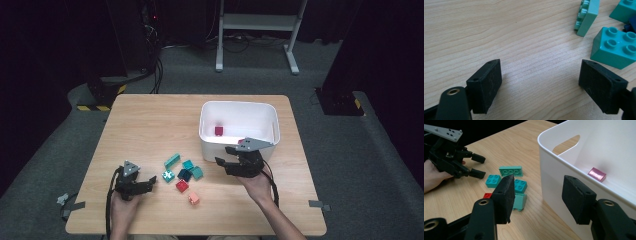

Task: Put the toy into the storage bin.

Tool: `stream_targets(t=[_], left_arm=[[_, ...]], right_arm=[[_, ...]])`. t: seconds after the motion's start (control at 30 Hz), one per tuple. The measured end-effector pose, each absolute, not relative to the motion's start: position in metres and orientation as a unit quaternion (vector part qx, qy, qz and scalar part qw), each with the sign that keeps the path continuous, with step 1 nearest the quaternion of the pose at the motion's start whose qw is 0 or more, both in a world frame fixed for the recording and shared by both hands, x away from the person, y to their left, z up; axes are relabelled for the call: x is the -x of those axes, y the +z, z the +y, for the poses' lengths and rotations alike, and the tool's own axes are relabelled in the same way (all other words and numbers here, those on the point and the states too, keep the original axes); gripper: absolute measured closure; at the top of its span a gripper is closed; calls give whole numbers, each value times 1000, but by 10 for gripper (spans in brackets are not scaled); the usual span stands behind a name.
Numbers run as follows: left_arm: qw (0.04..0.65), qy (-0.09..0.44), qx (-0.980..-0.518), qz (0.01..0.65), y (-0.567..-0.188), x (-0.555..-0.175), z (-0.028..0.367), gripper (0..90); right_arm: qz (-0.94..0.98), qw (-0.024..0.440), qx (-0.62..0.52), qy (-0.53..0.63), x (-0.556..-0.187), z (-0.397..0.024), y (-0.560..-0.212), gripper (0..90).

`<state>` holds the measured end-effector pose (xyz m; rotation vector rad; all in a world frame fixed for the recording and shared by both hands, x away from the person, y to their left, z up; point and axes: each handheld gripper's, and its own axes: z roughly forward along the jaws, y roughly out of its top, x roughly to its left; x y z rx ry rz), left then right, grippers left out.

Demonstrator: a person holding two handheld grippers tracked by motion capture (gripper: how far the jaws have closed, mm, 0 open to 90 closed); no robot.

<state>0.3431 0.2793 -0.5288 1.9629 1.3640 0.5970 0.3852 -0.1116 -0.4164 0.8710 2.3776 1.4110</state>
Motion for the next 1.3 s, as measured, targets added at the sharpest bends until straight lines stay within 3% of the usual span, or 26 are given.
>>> stream_targets(t=[1.3], left_arm=[[332,228,-751,522,-529,-343,279,187]], right_arm=[[836,98,-306,444,-388,-76,-473,447]])
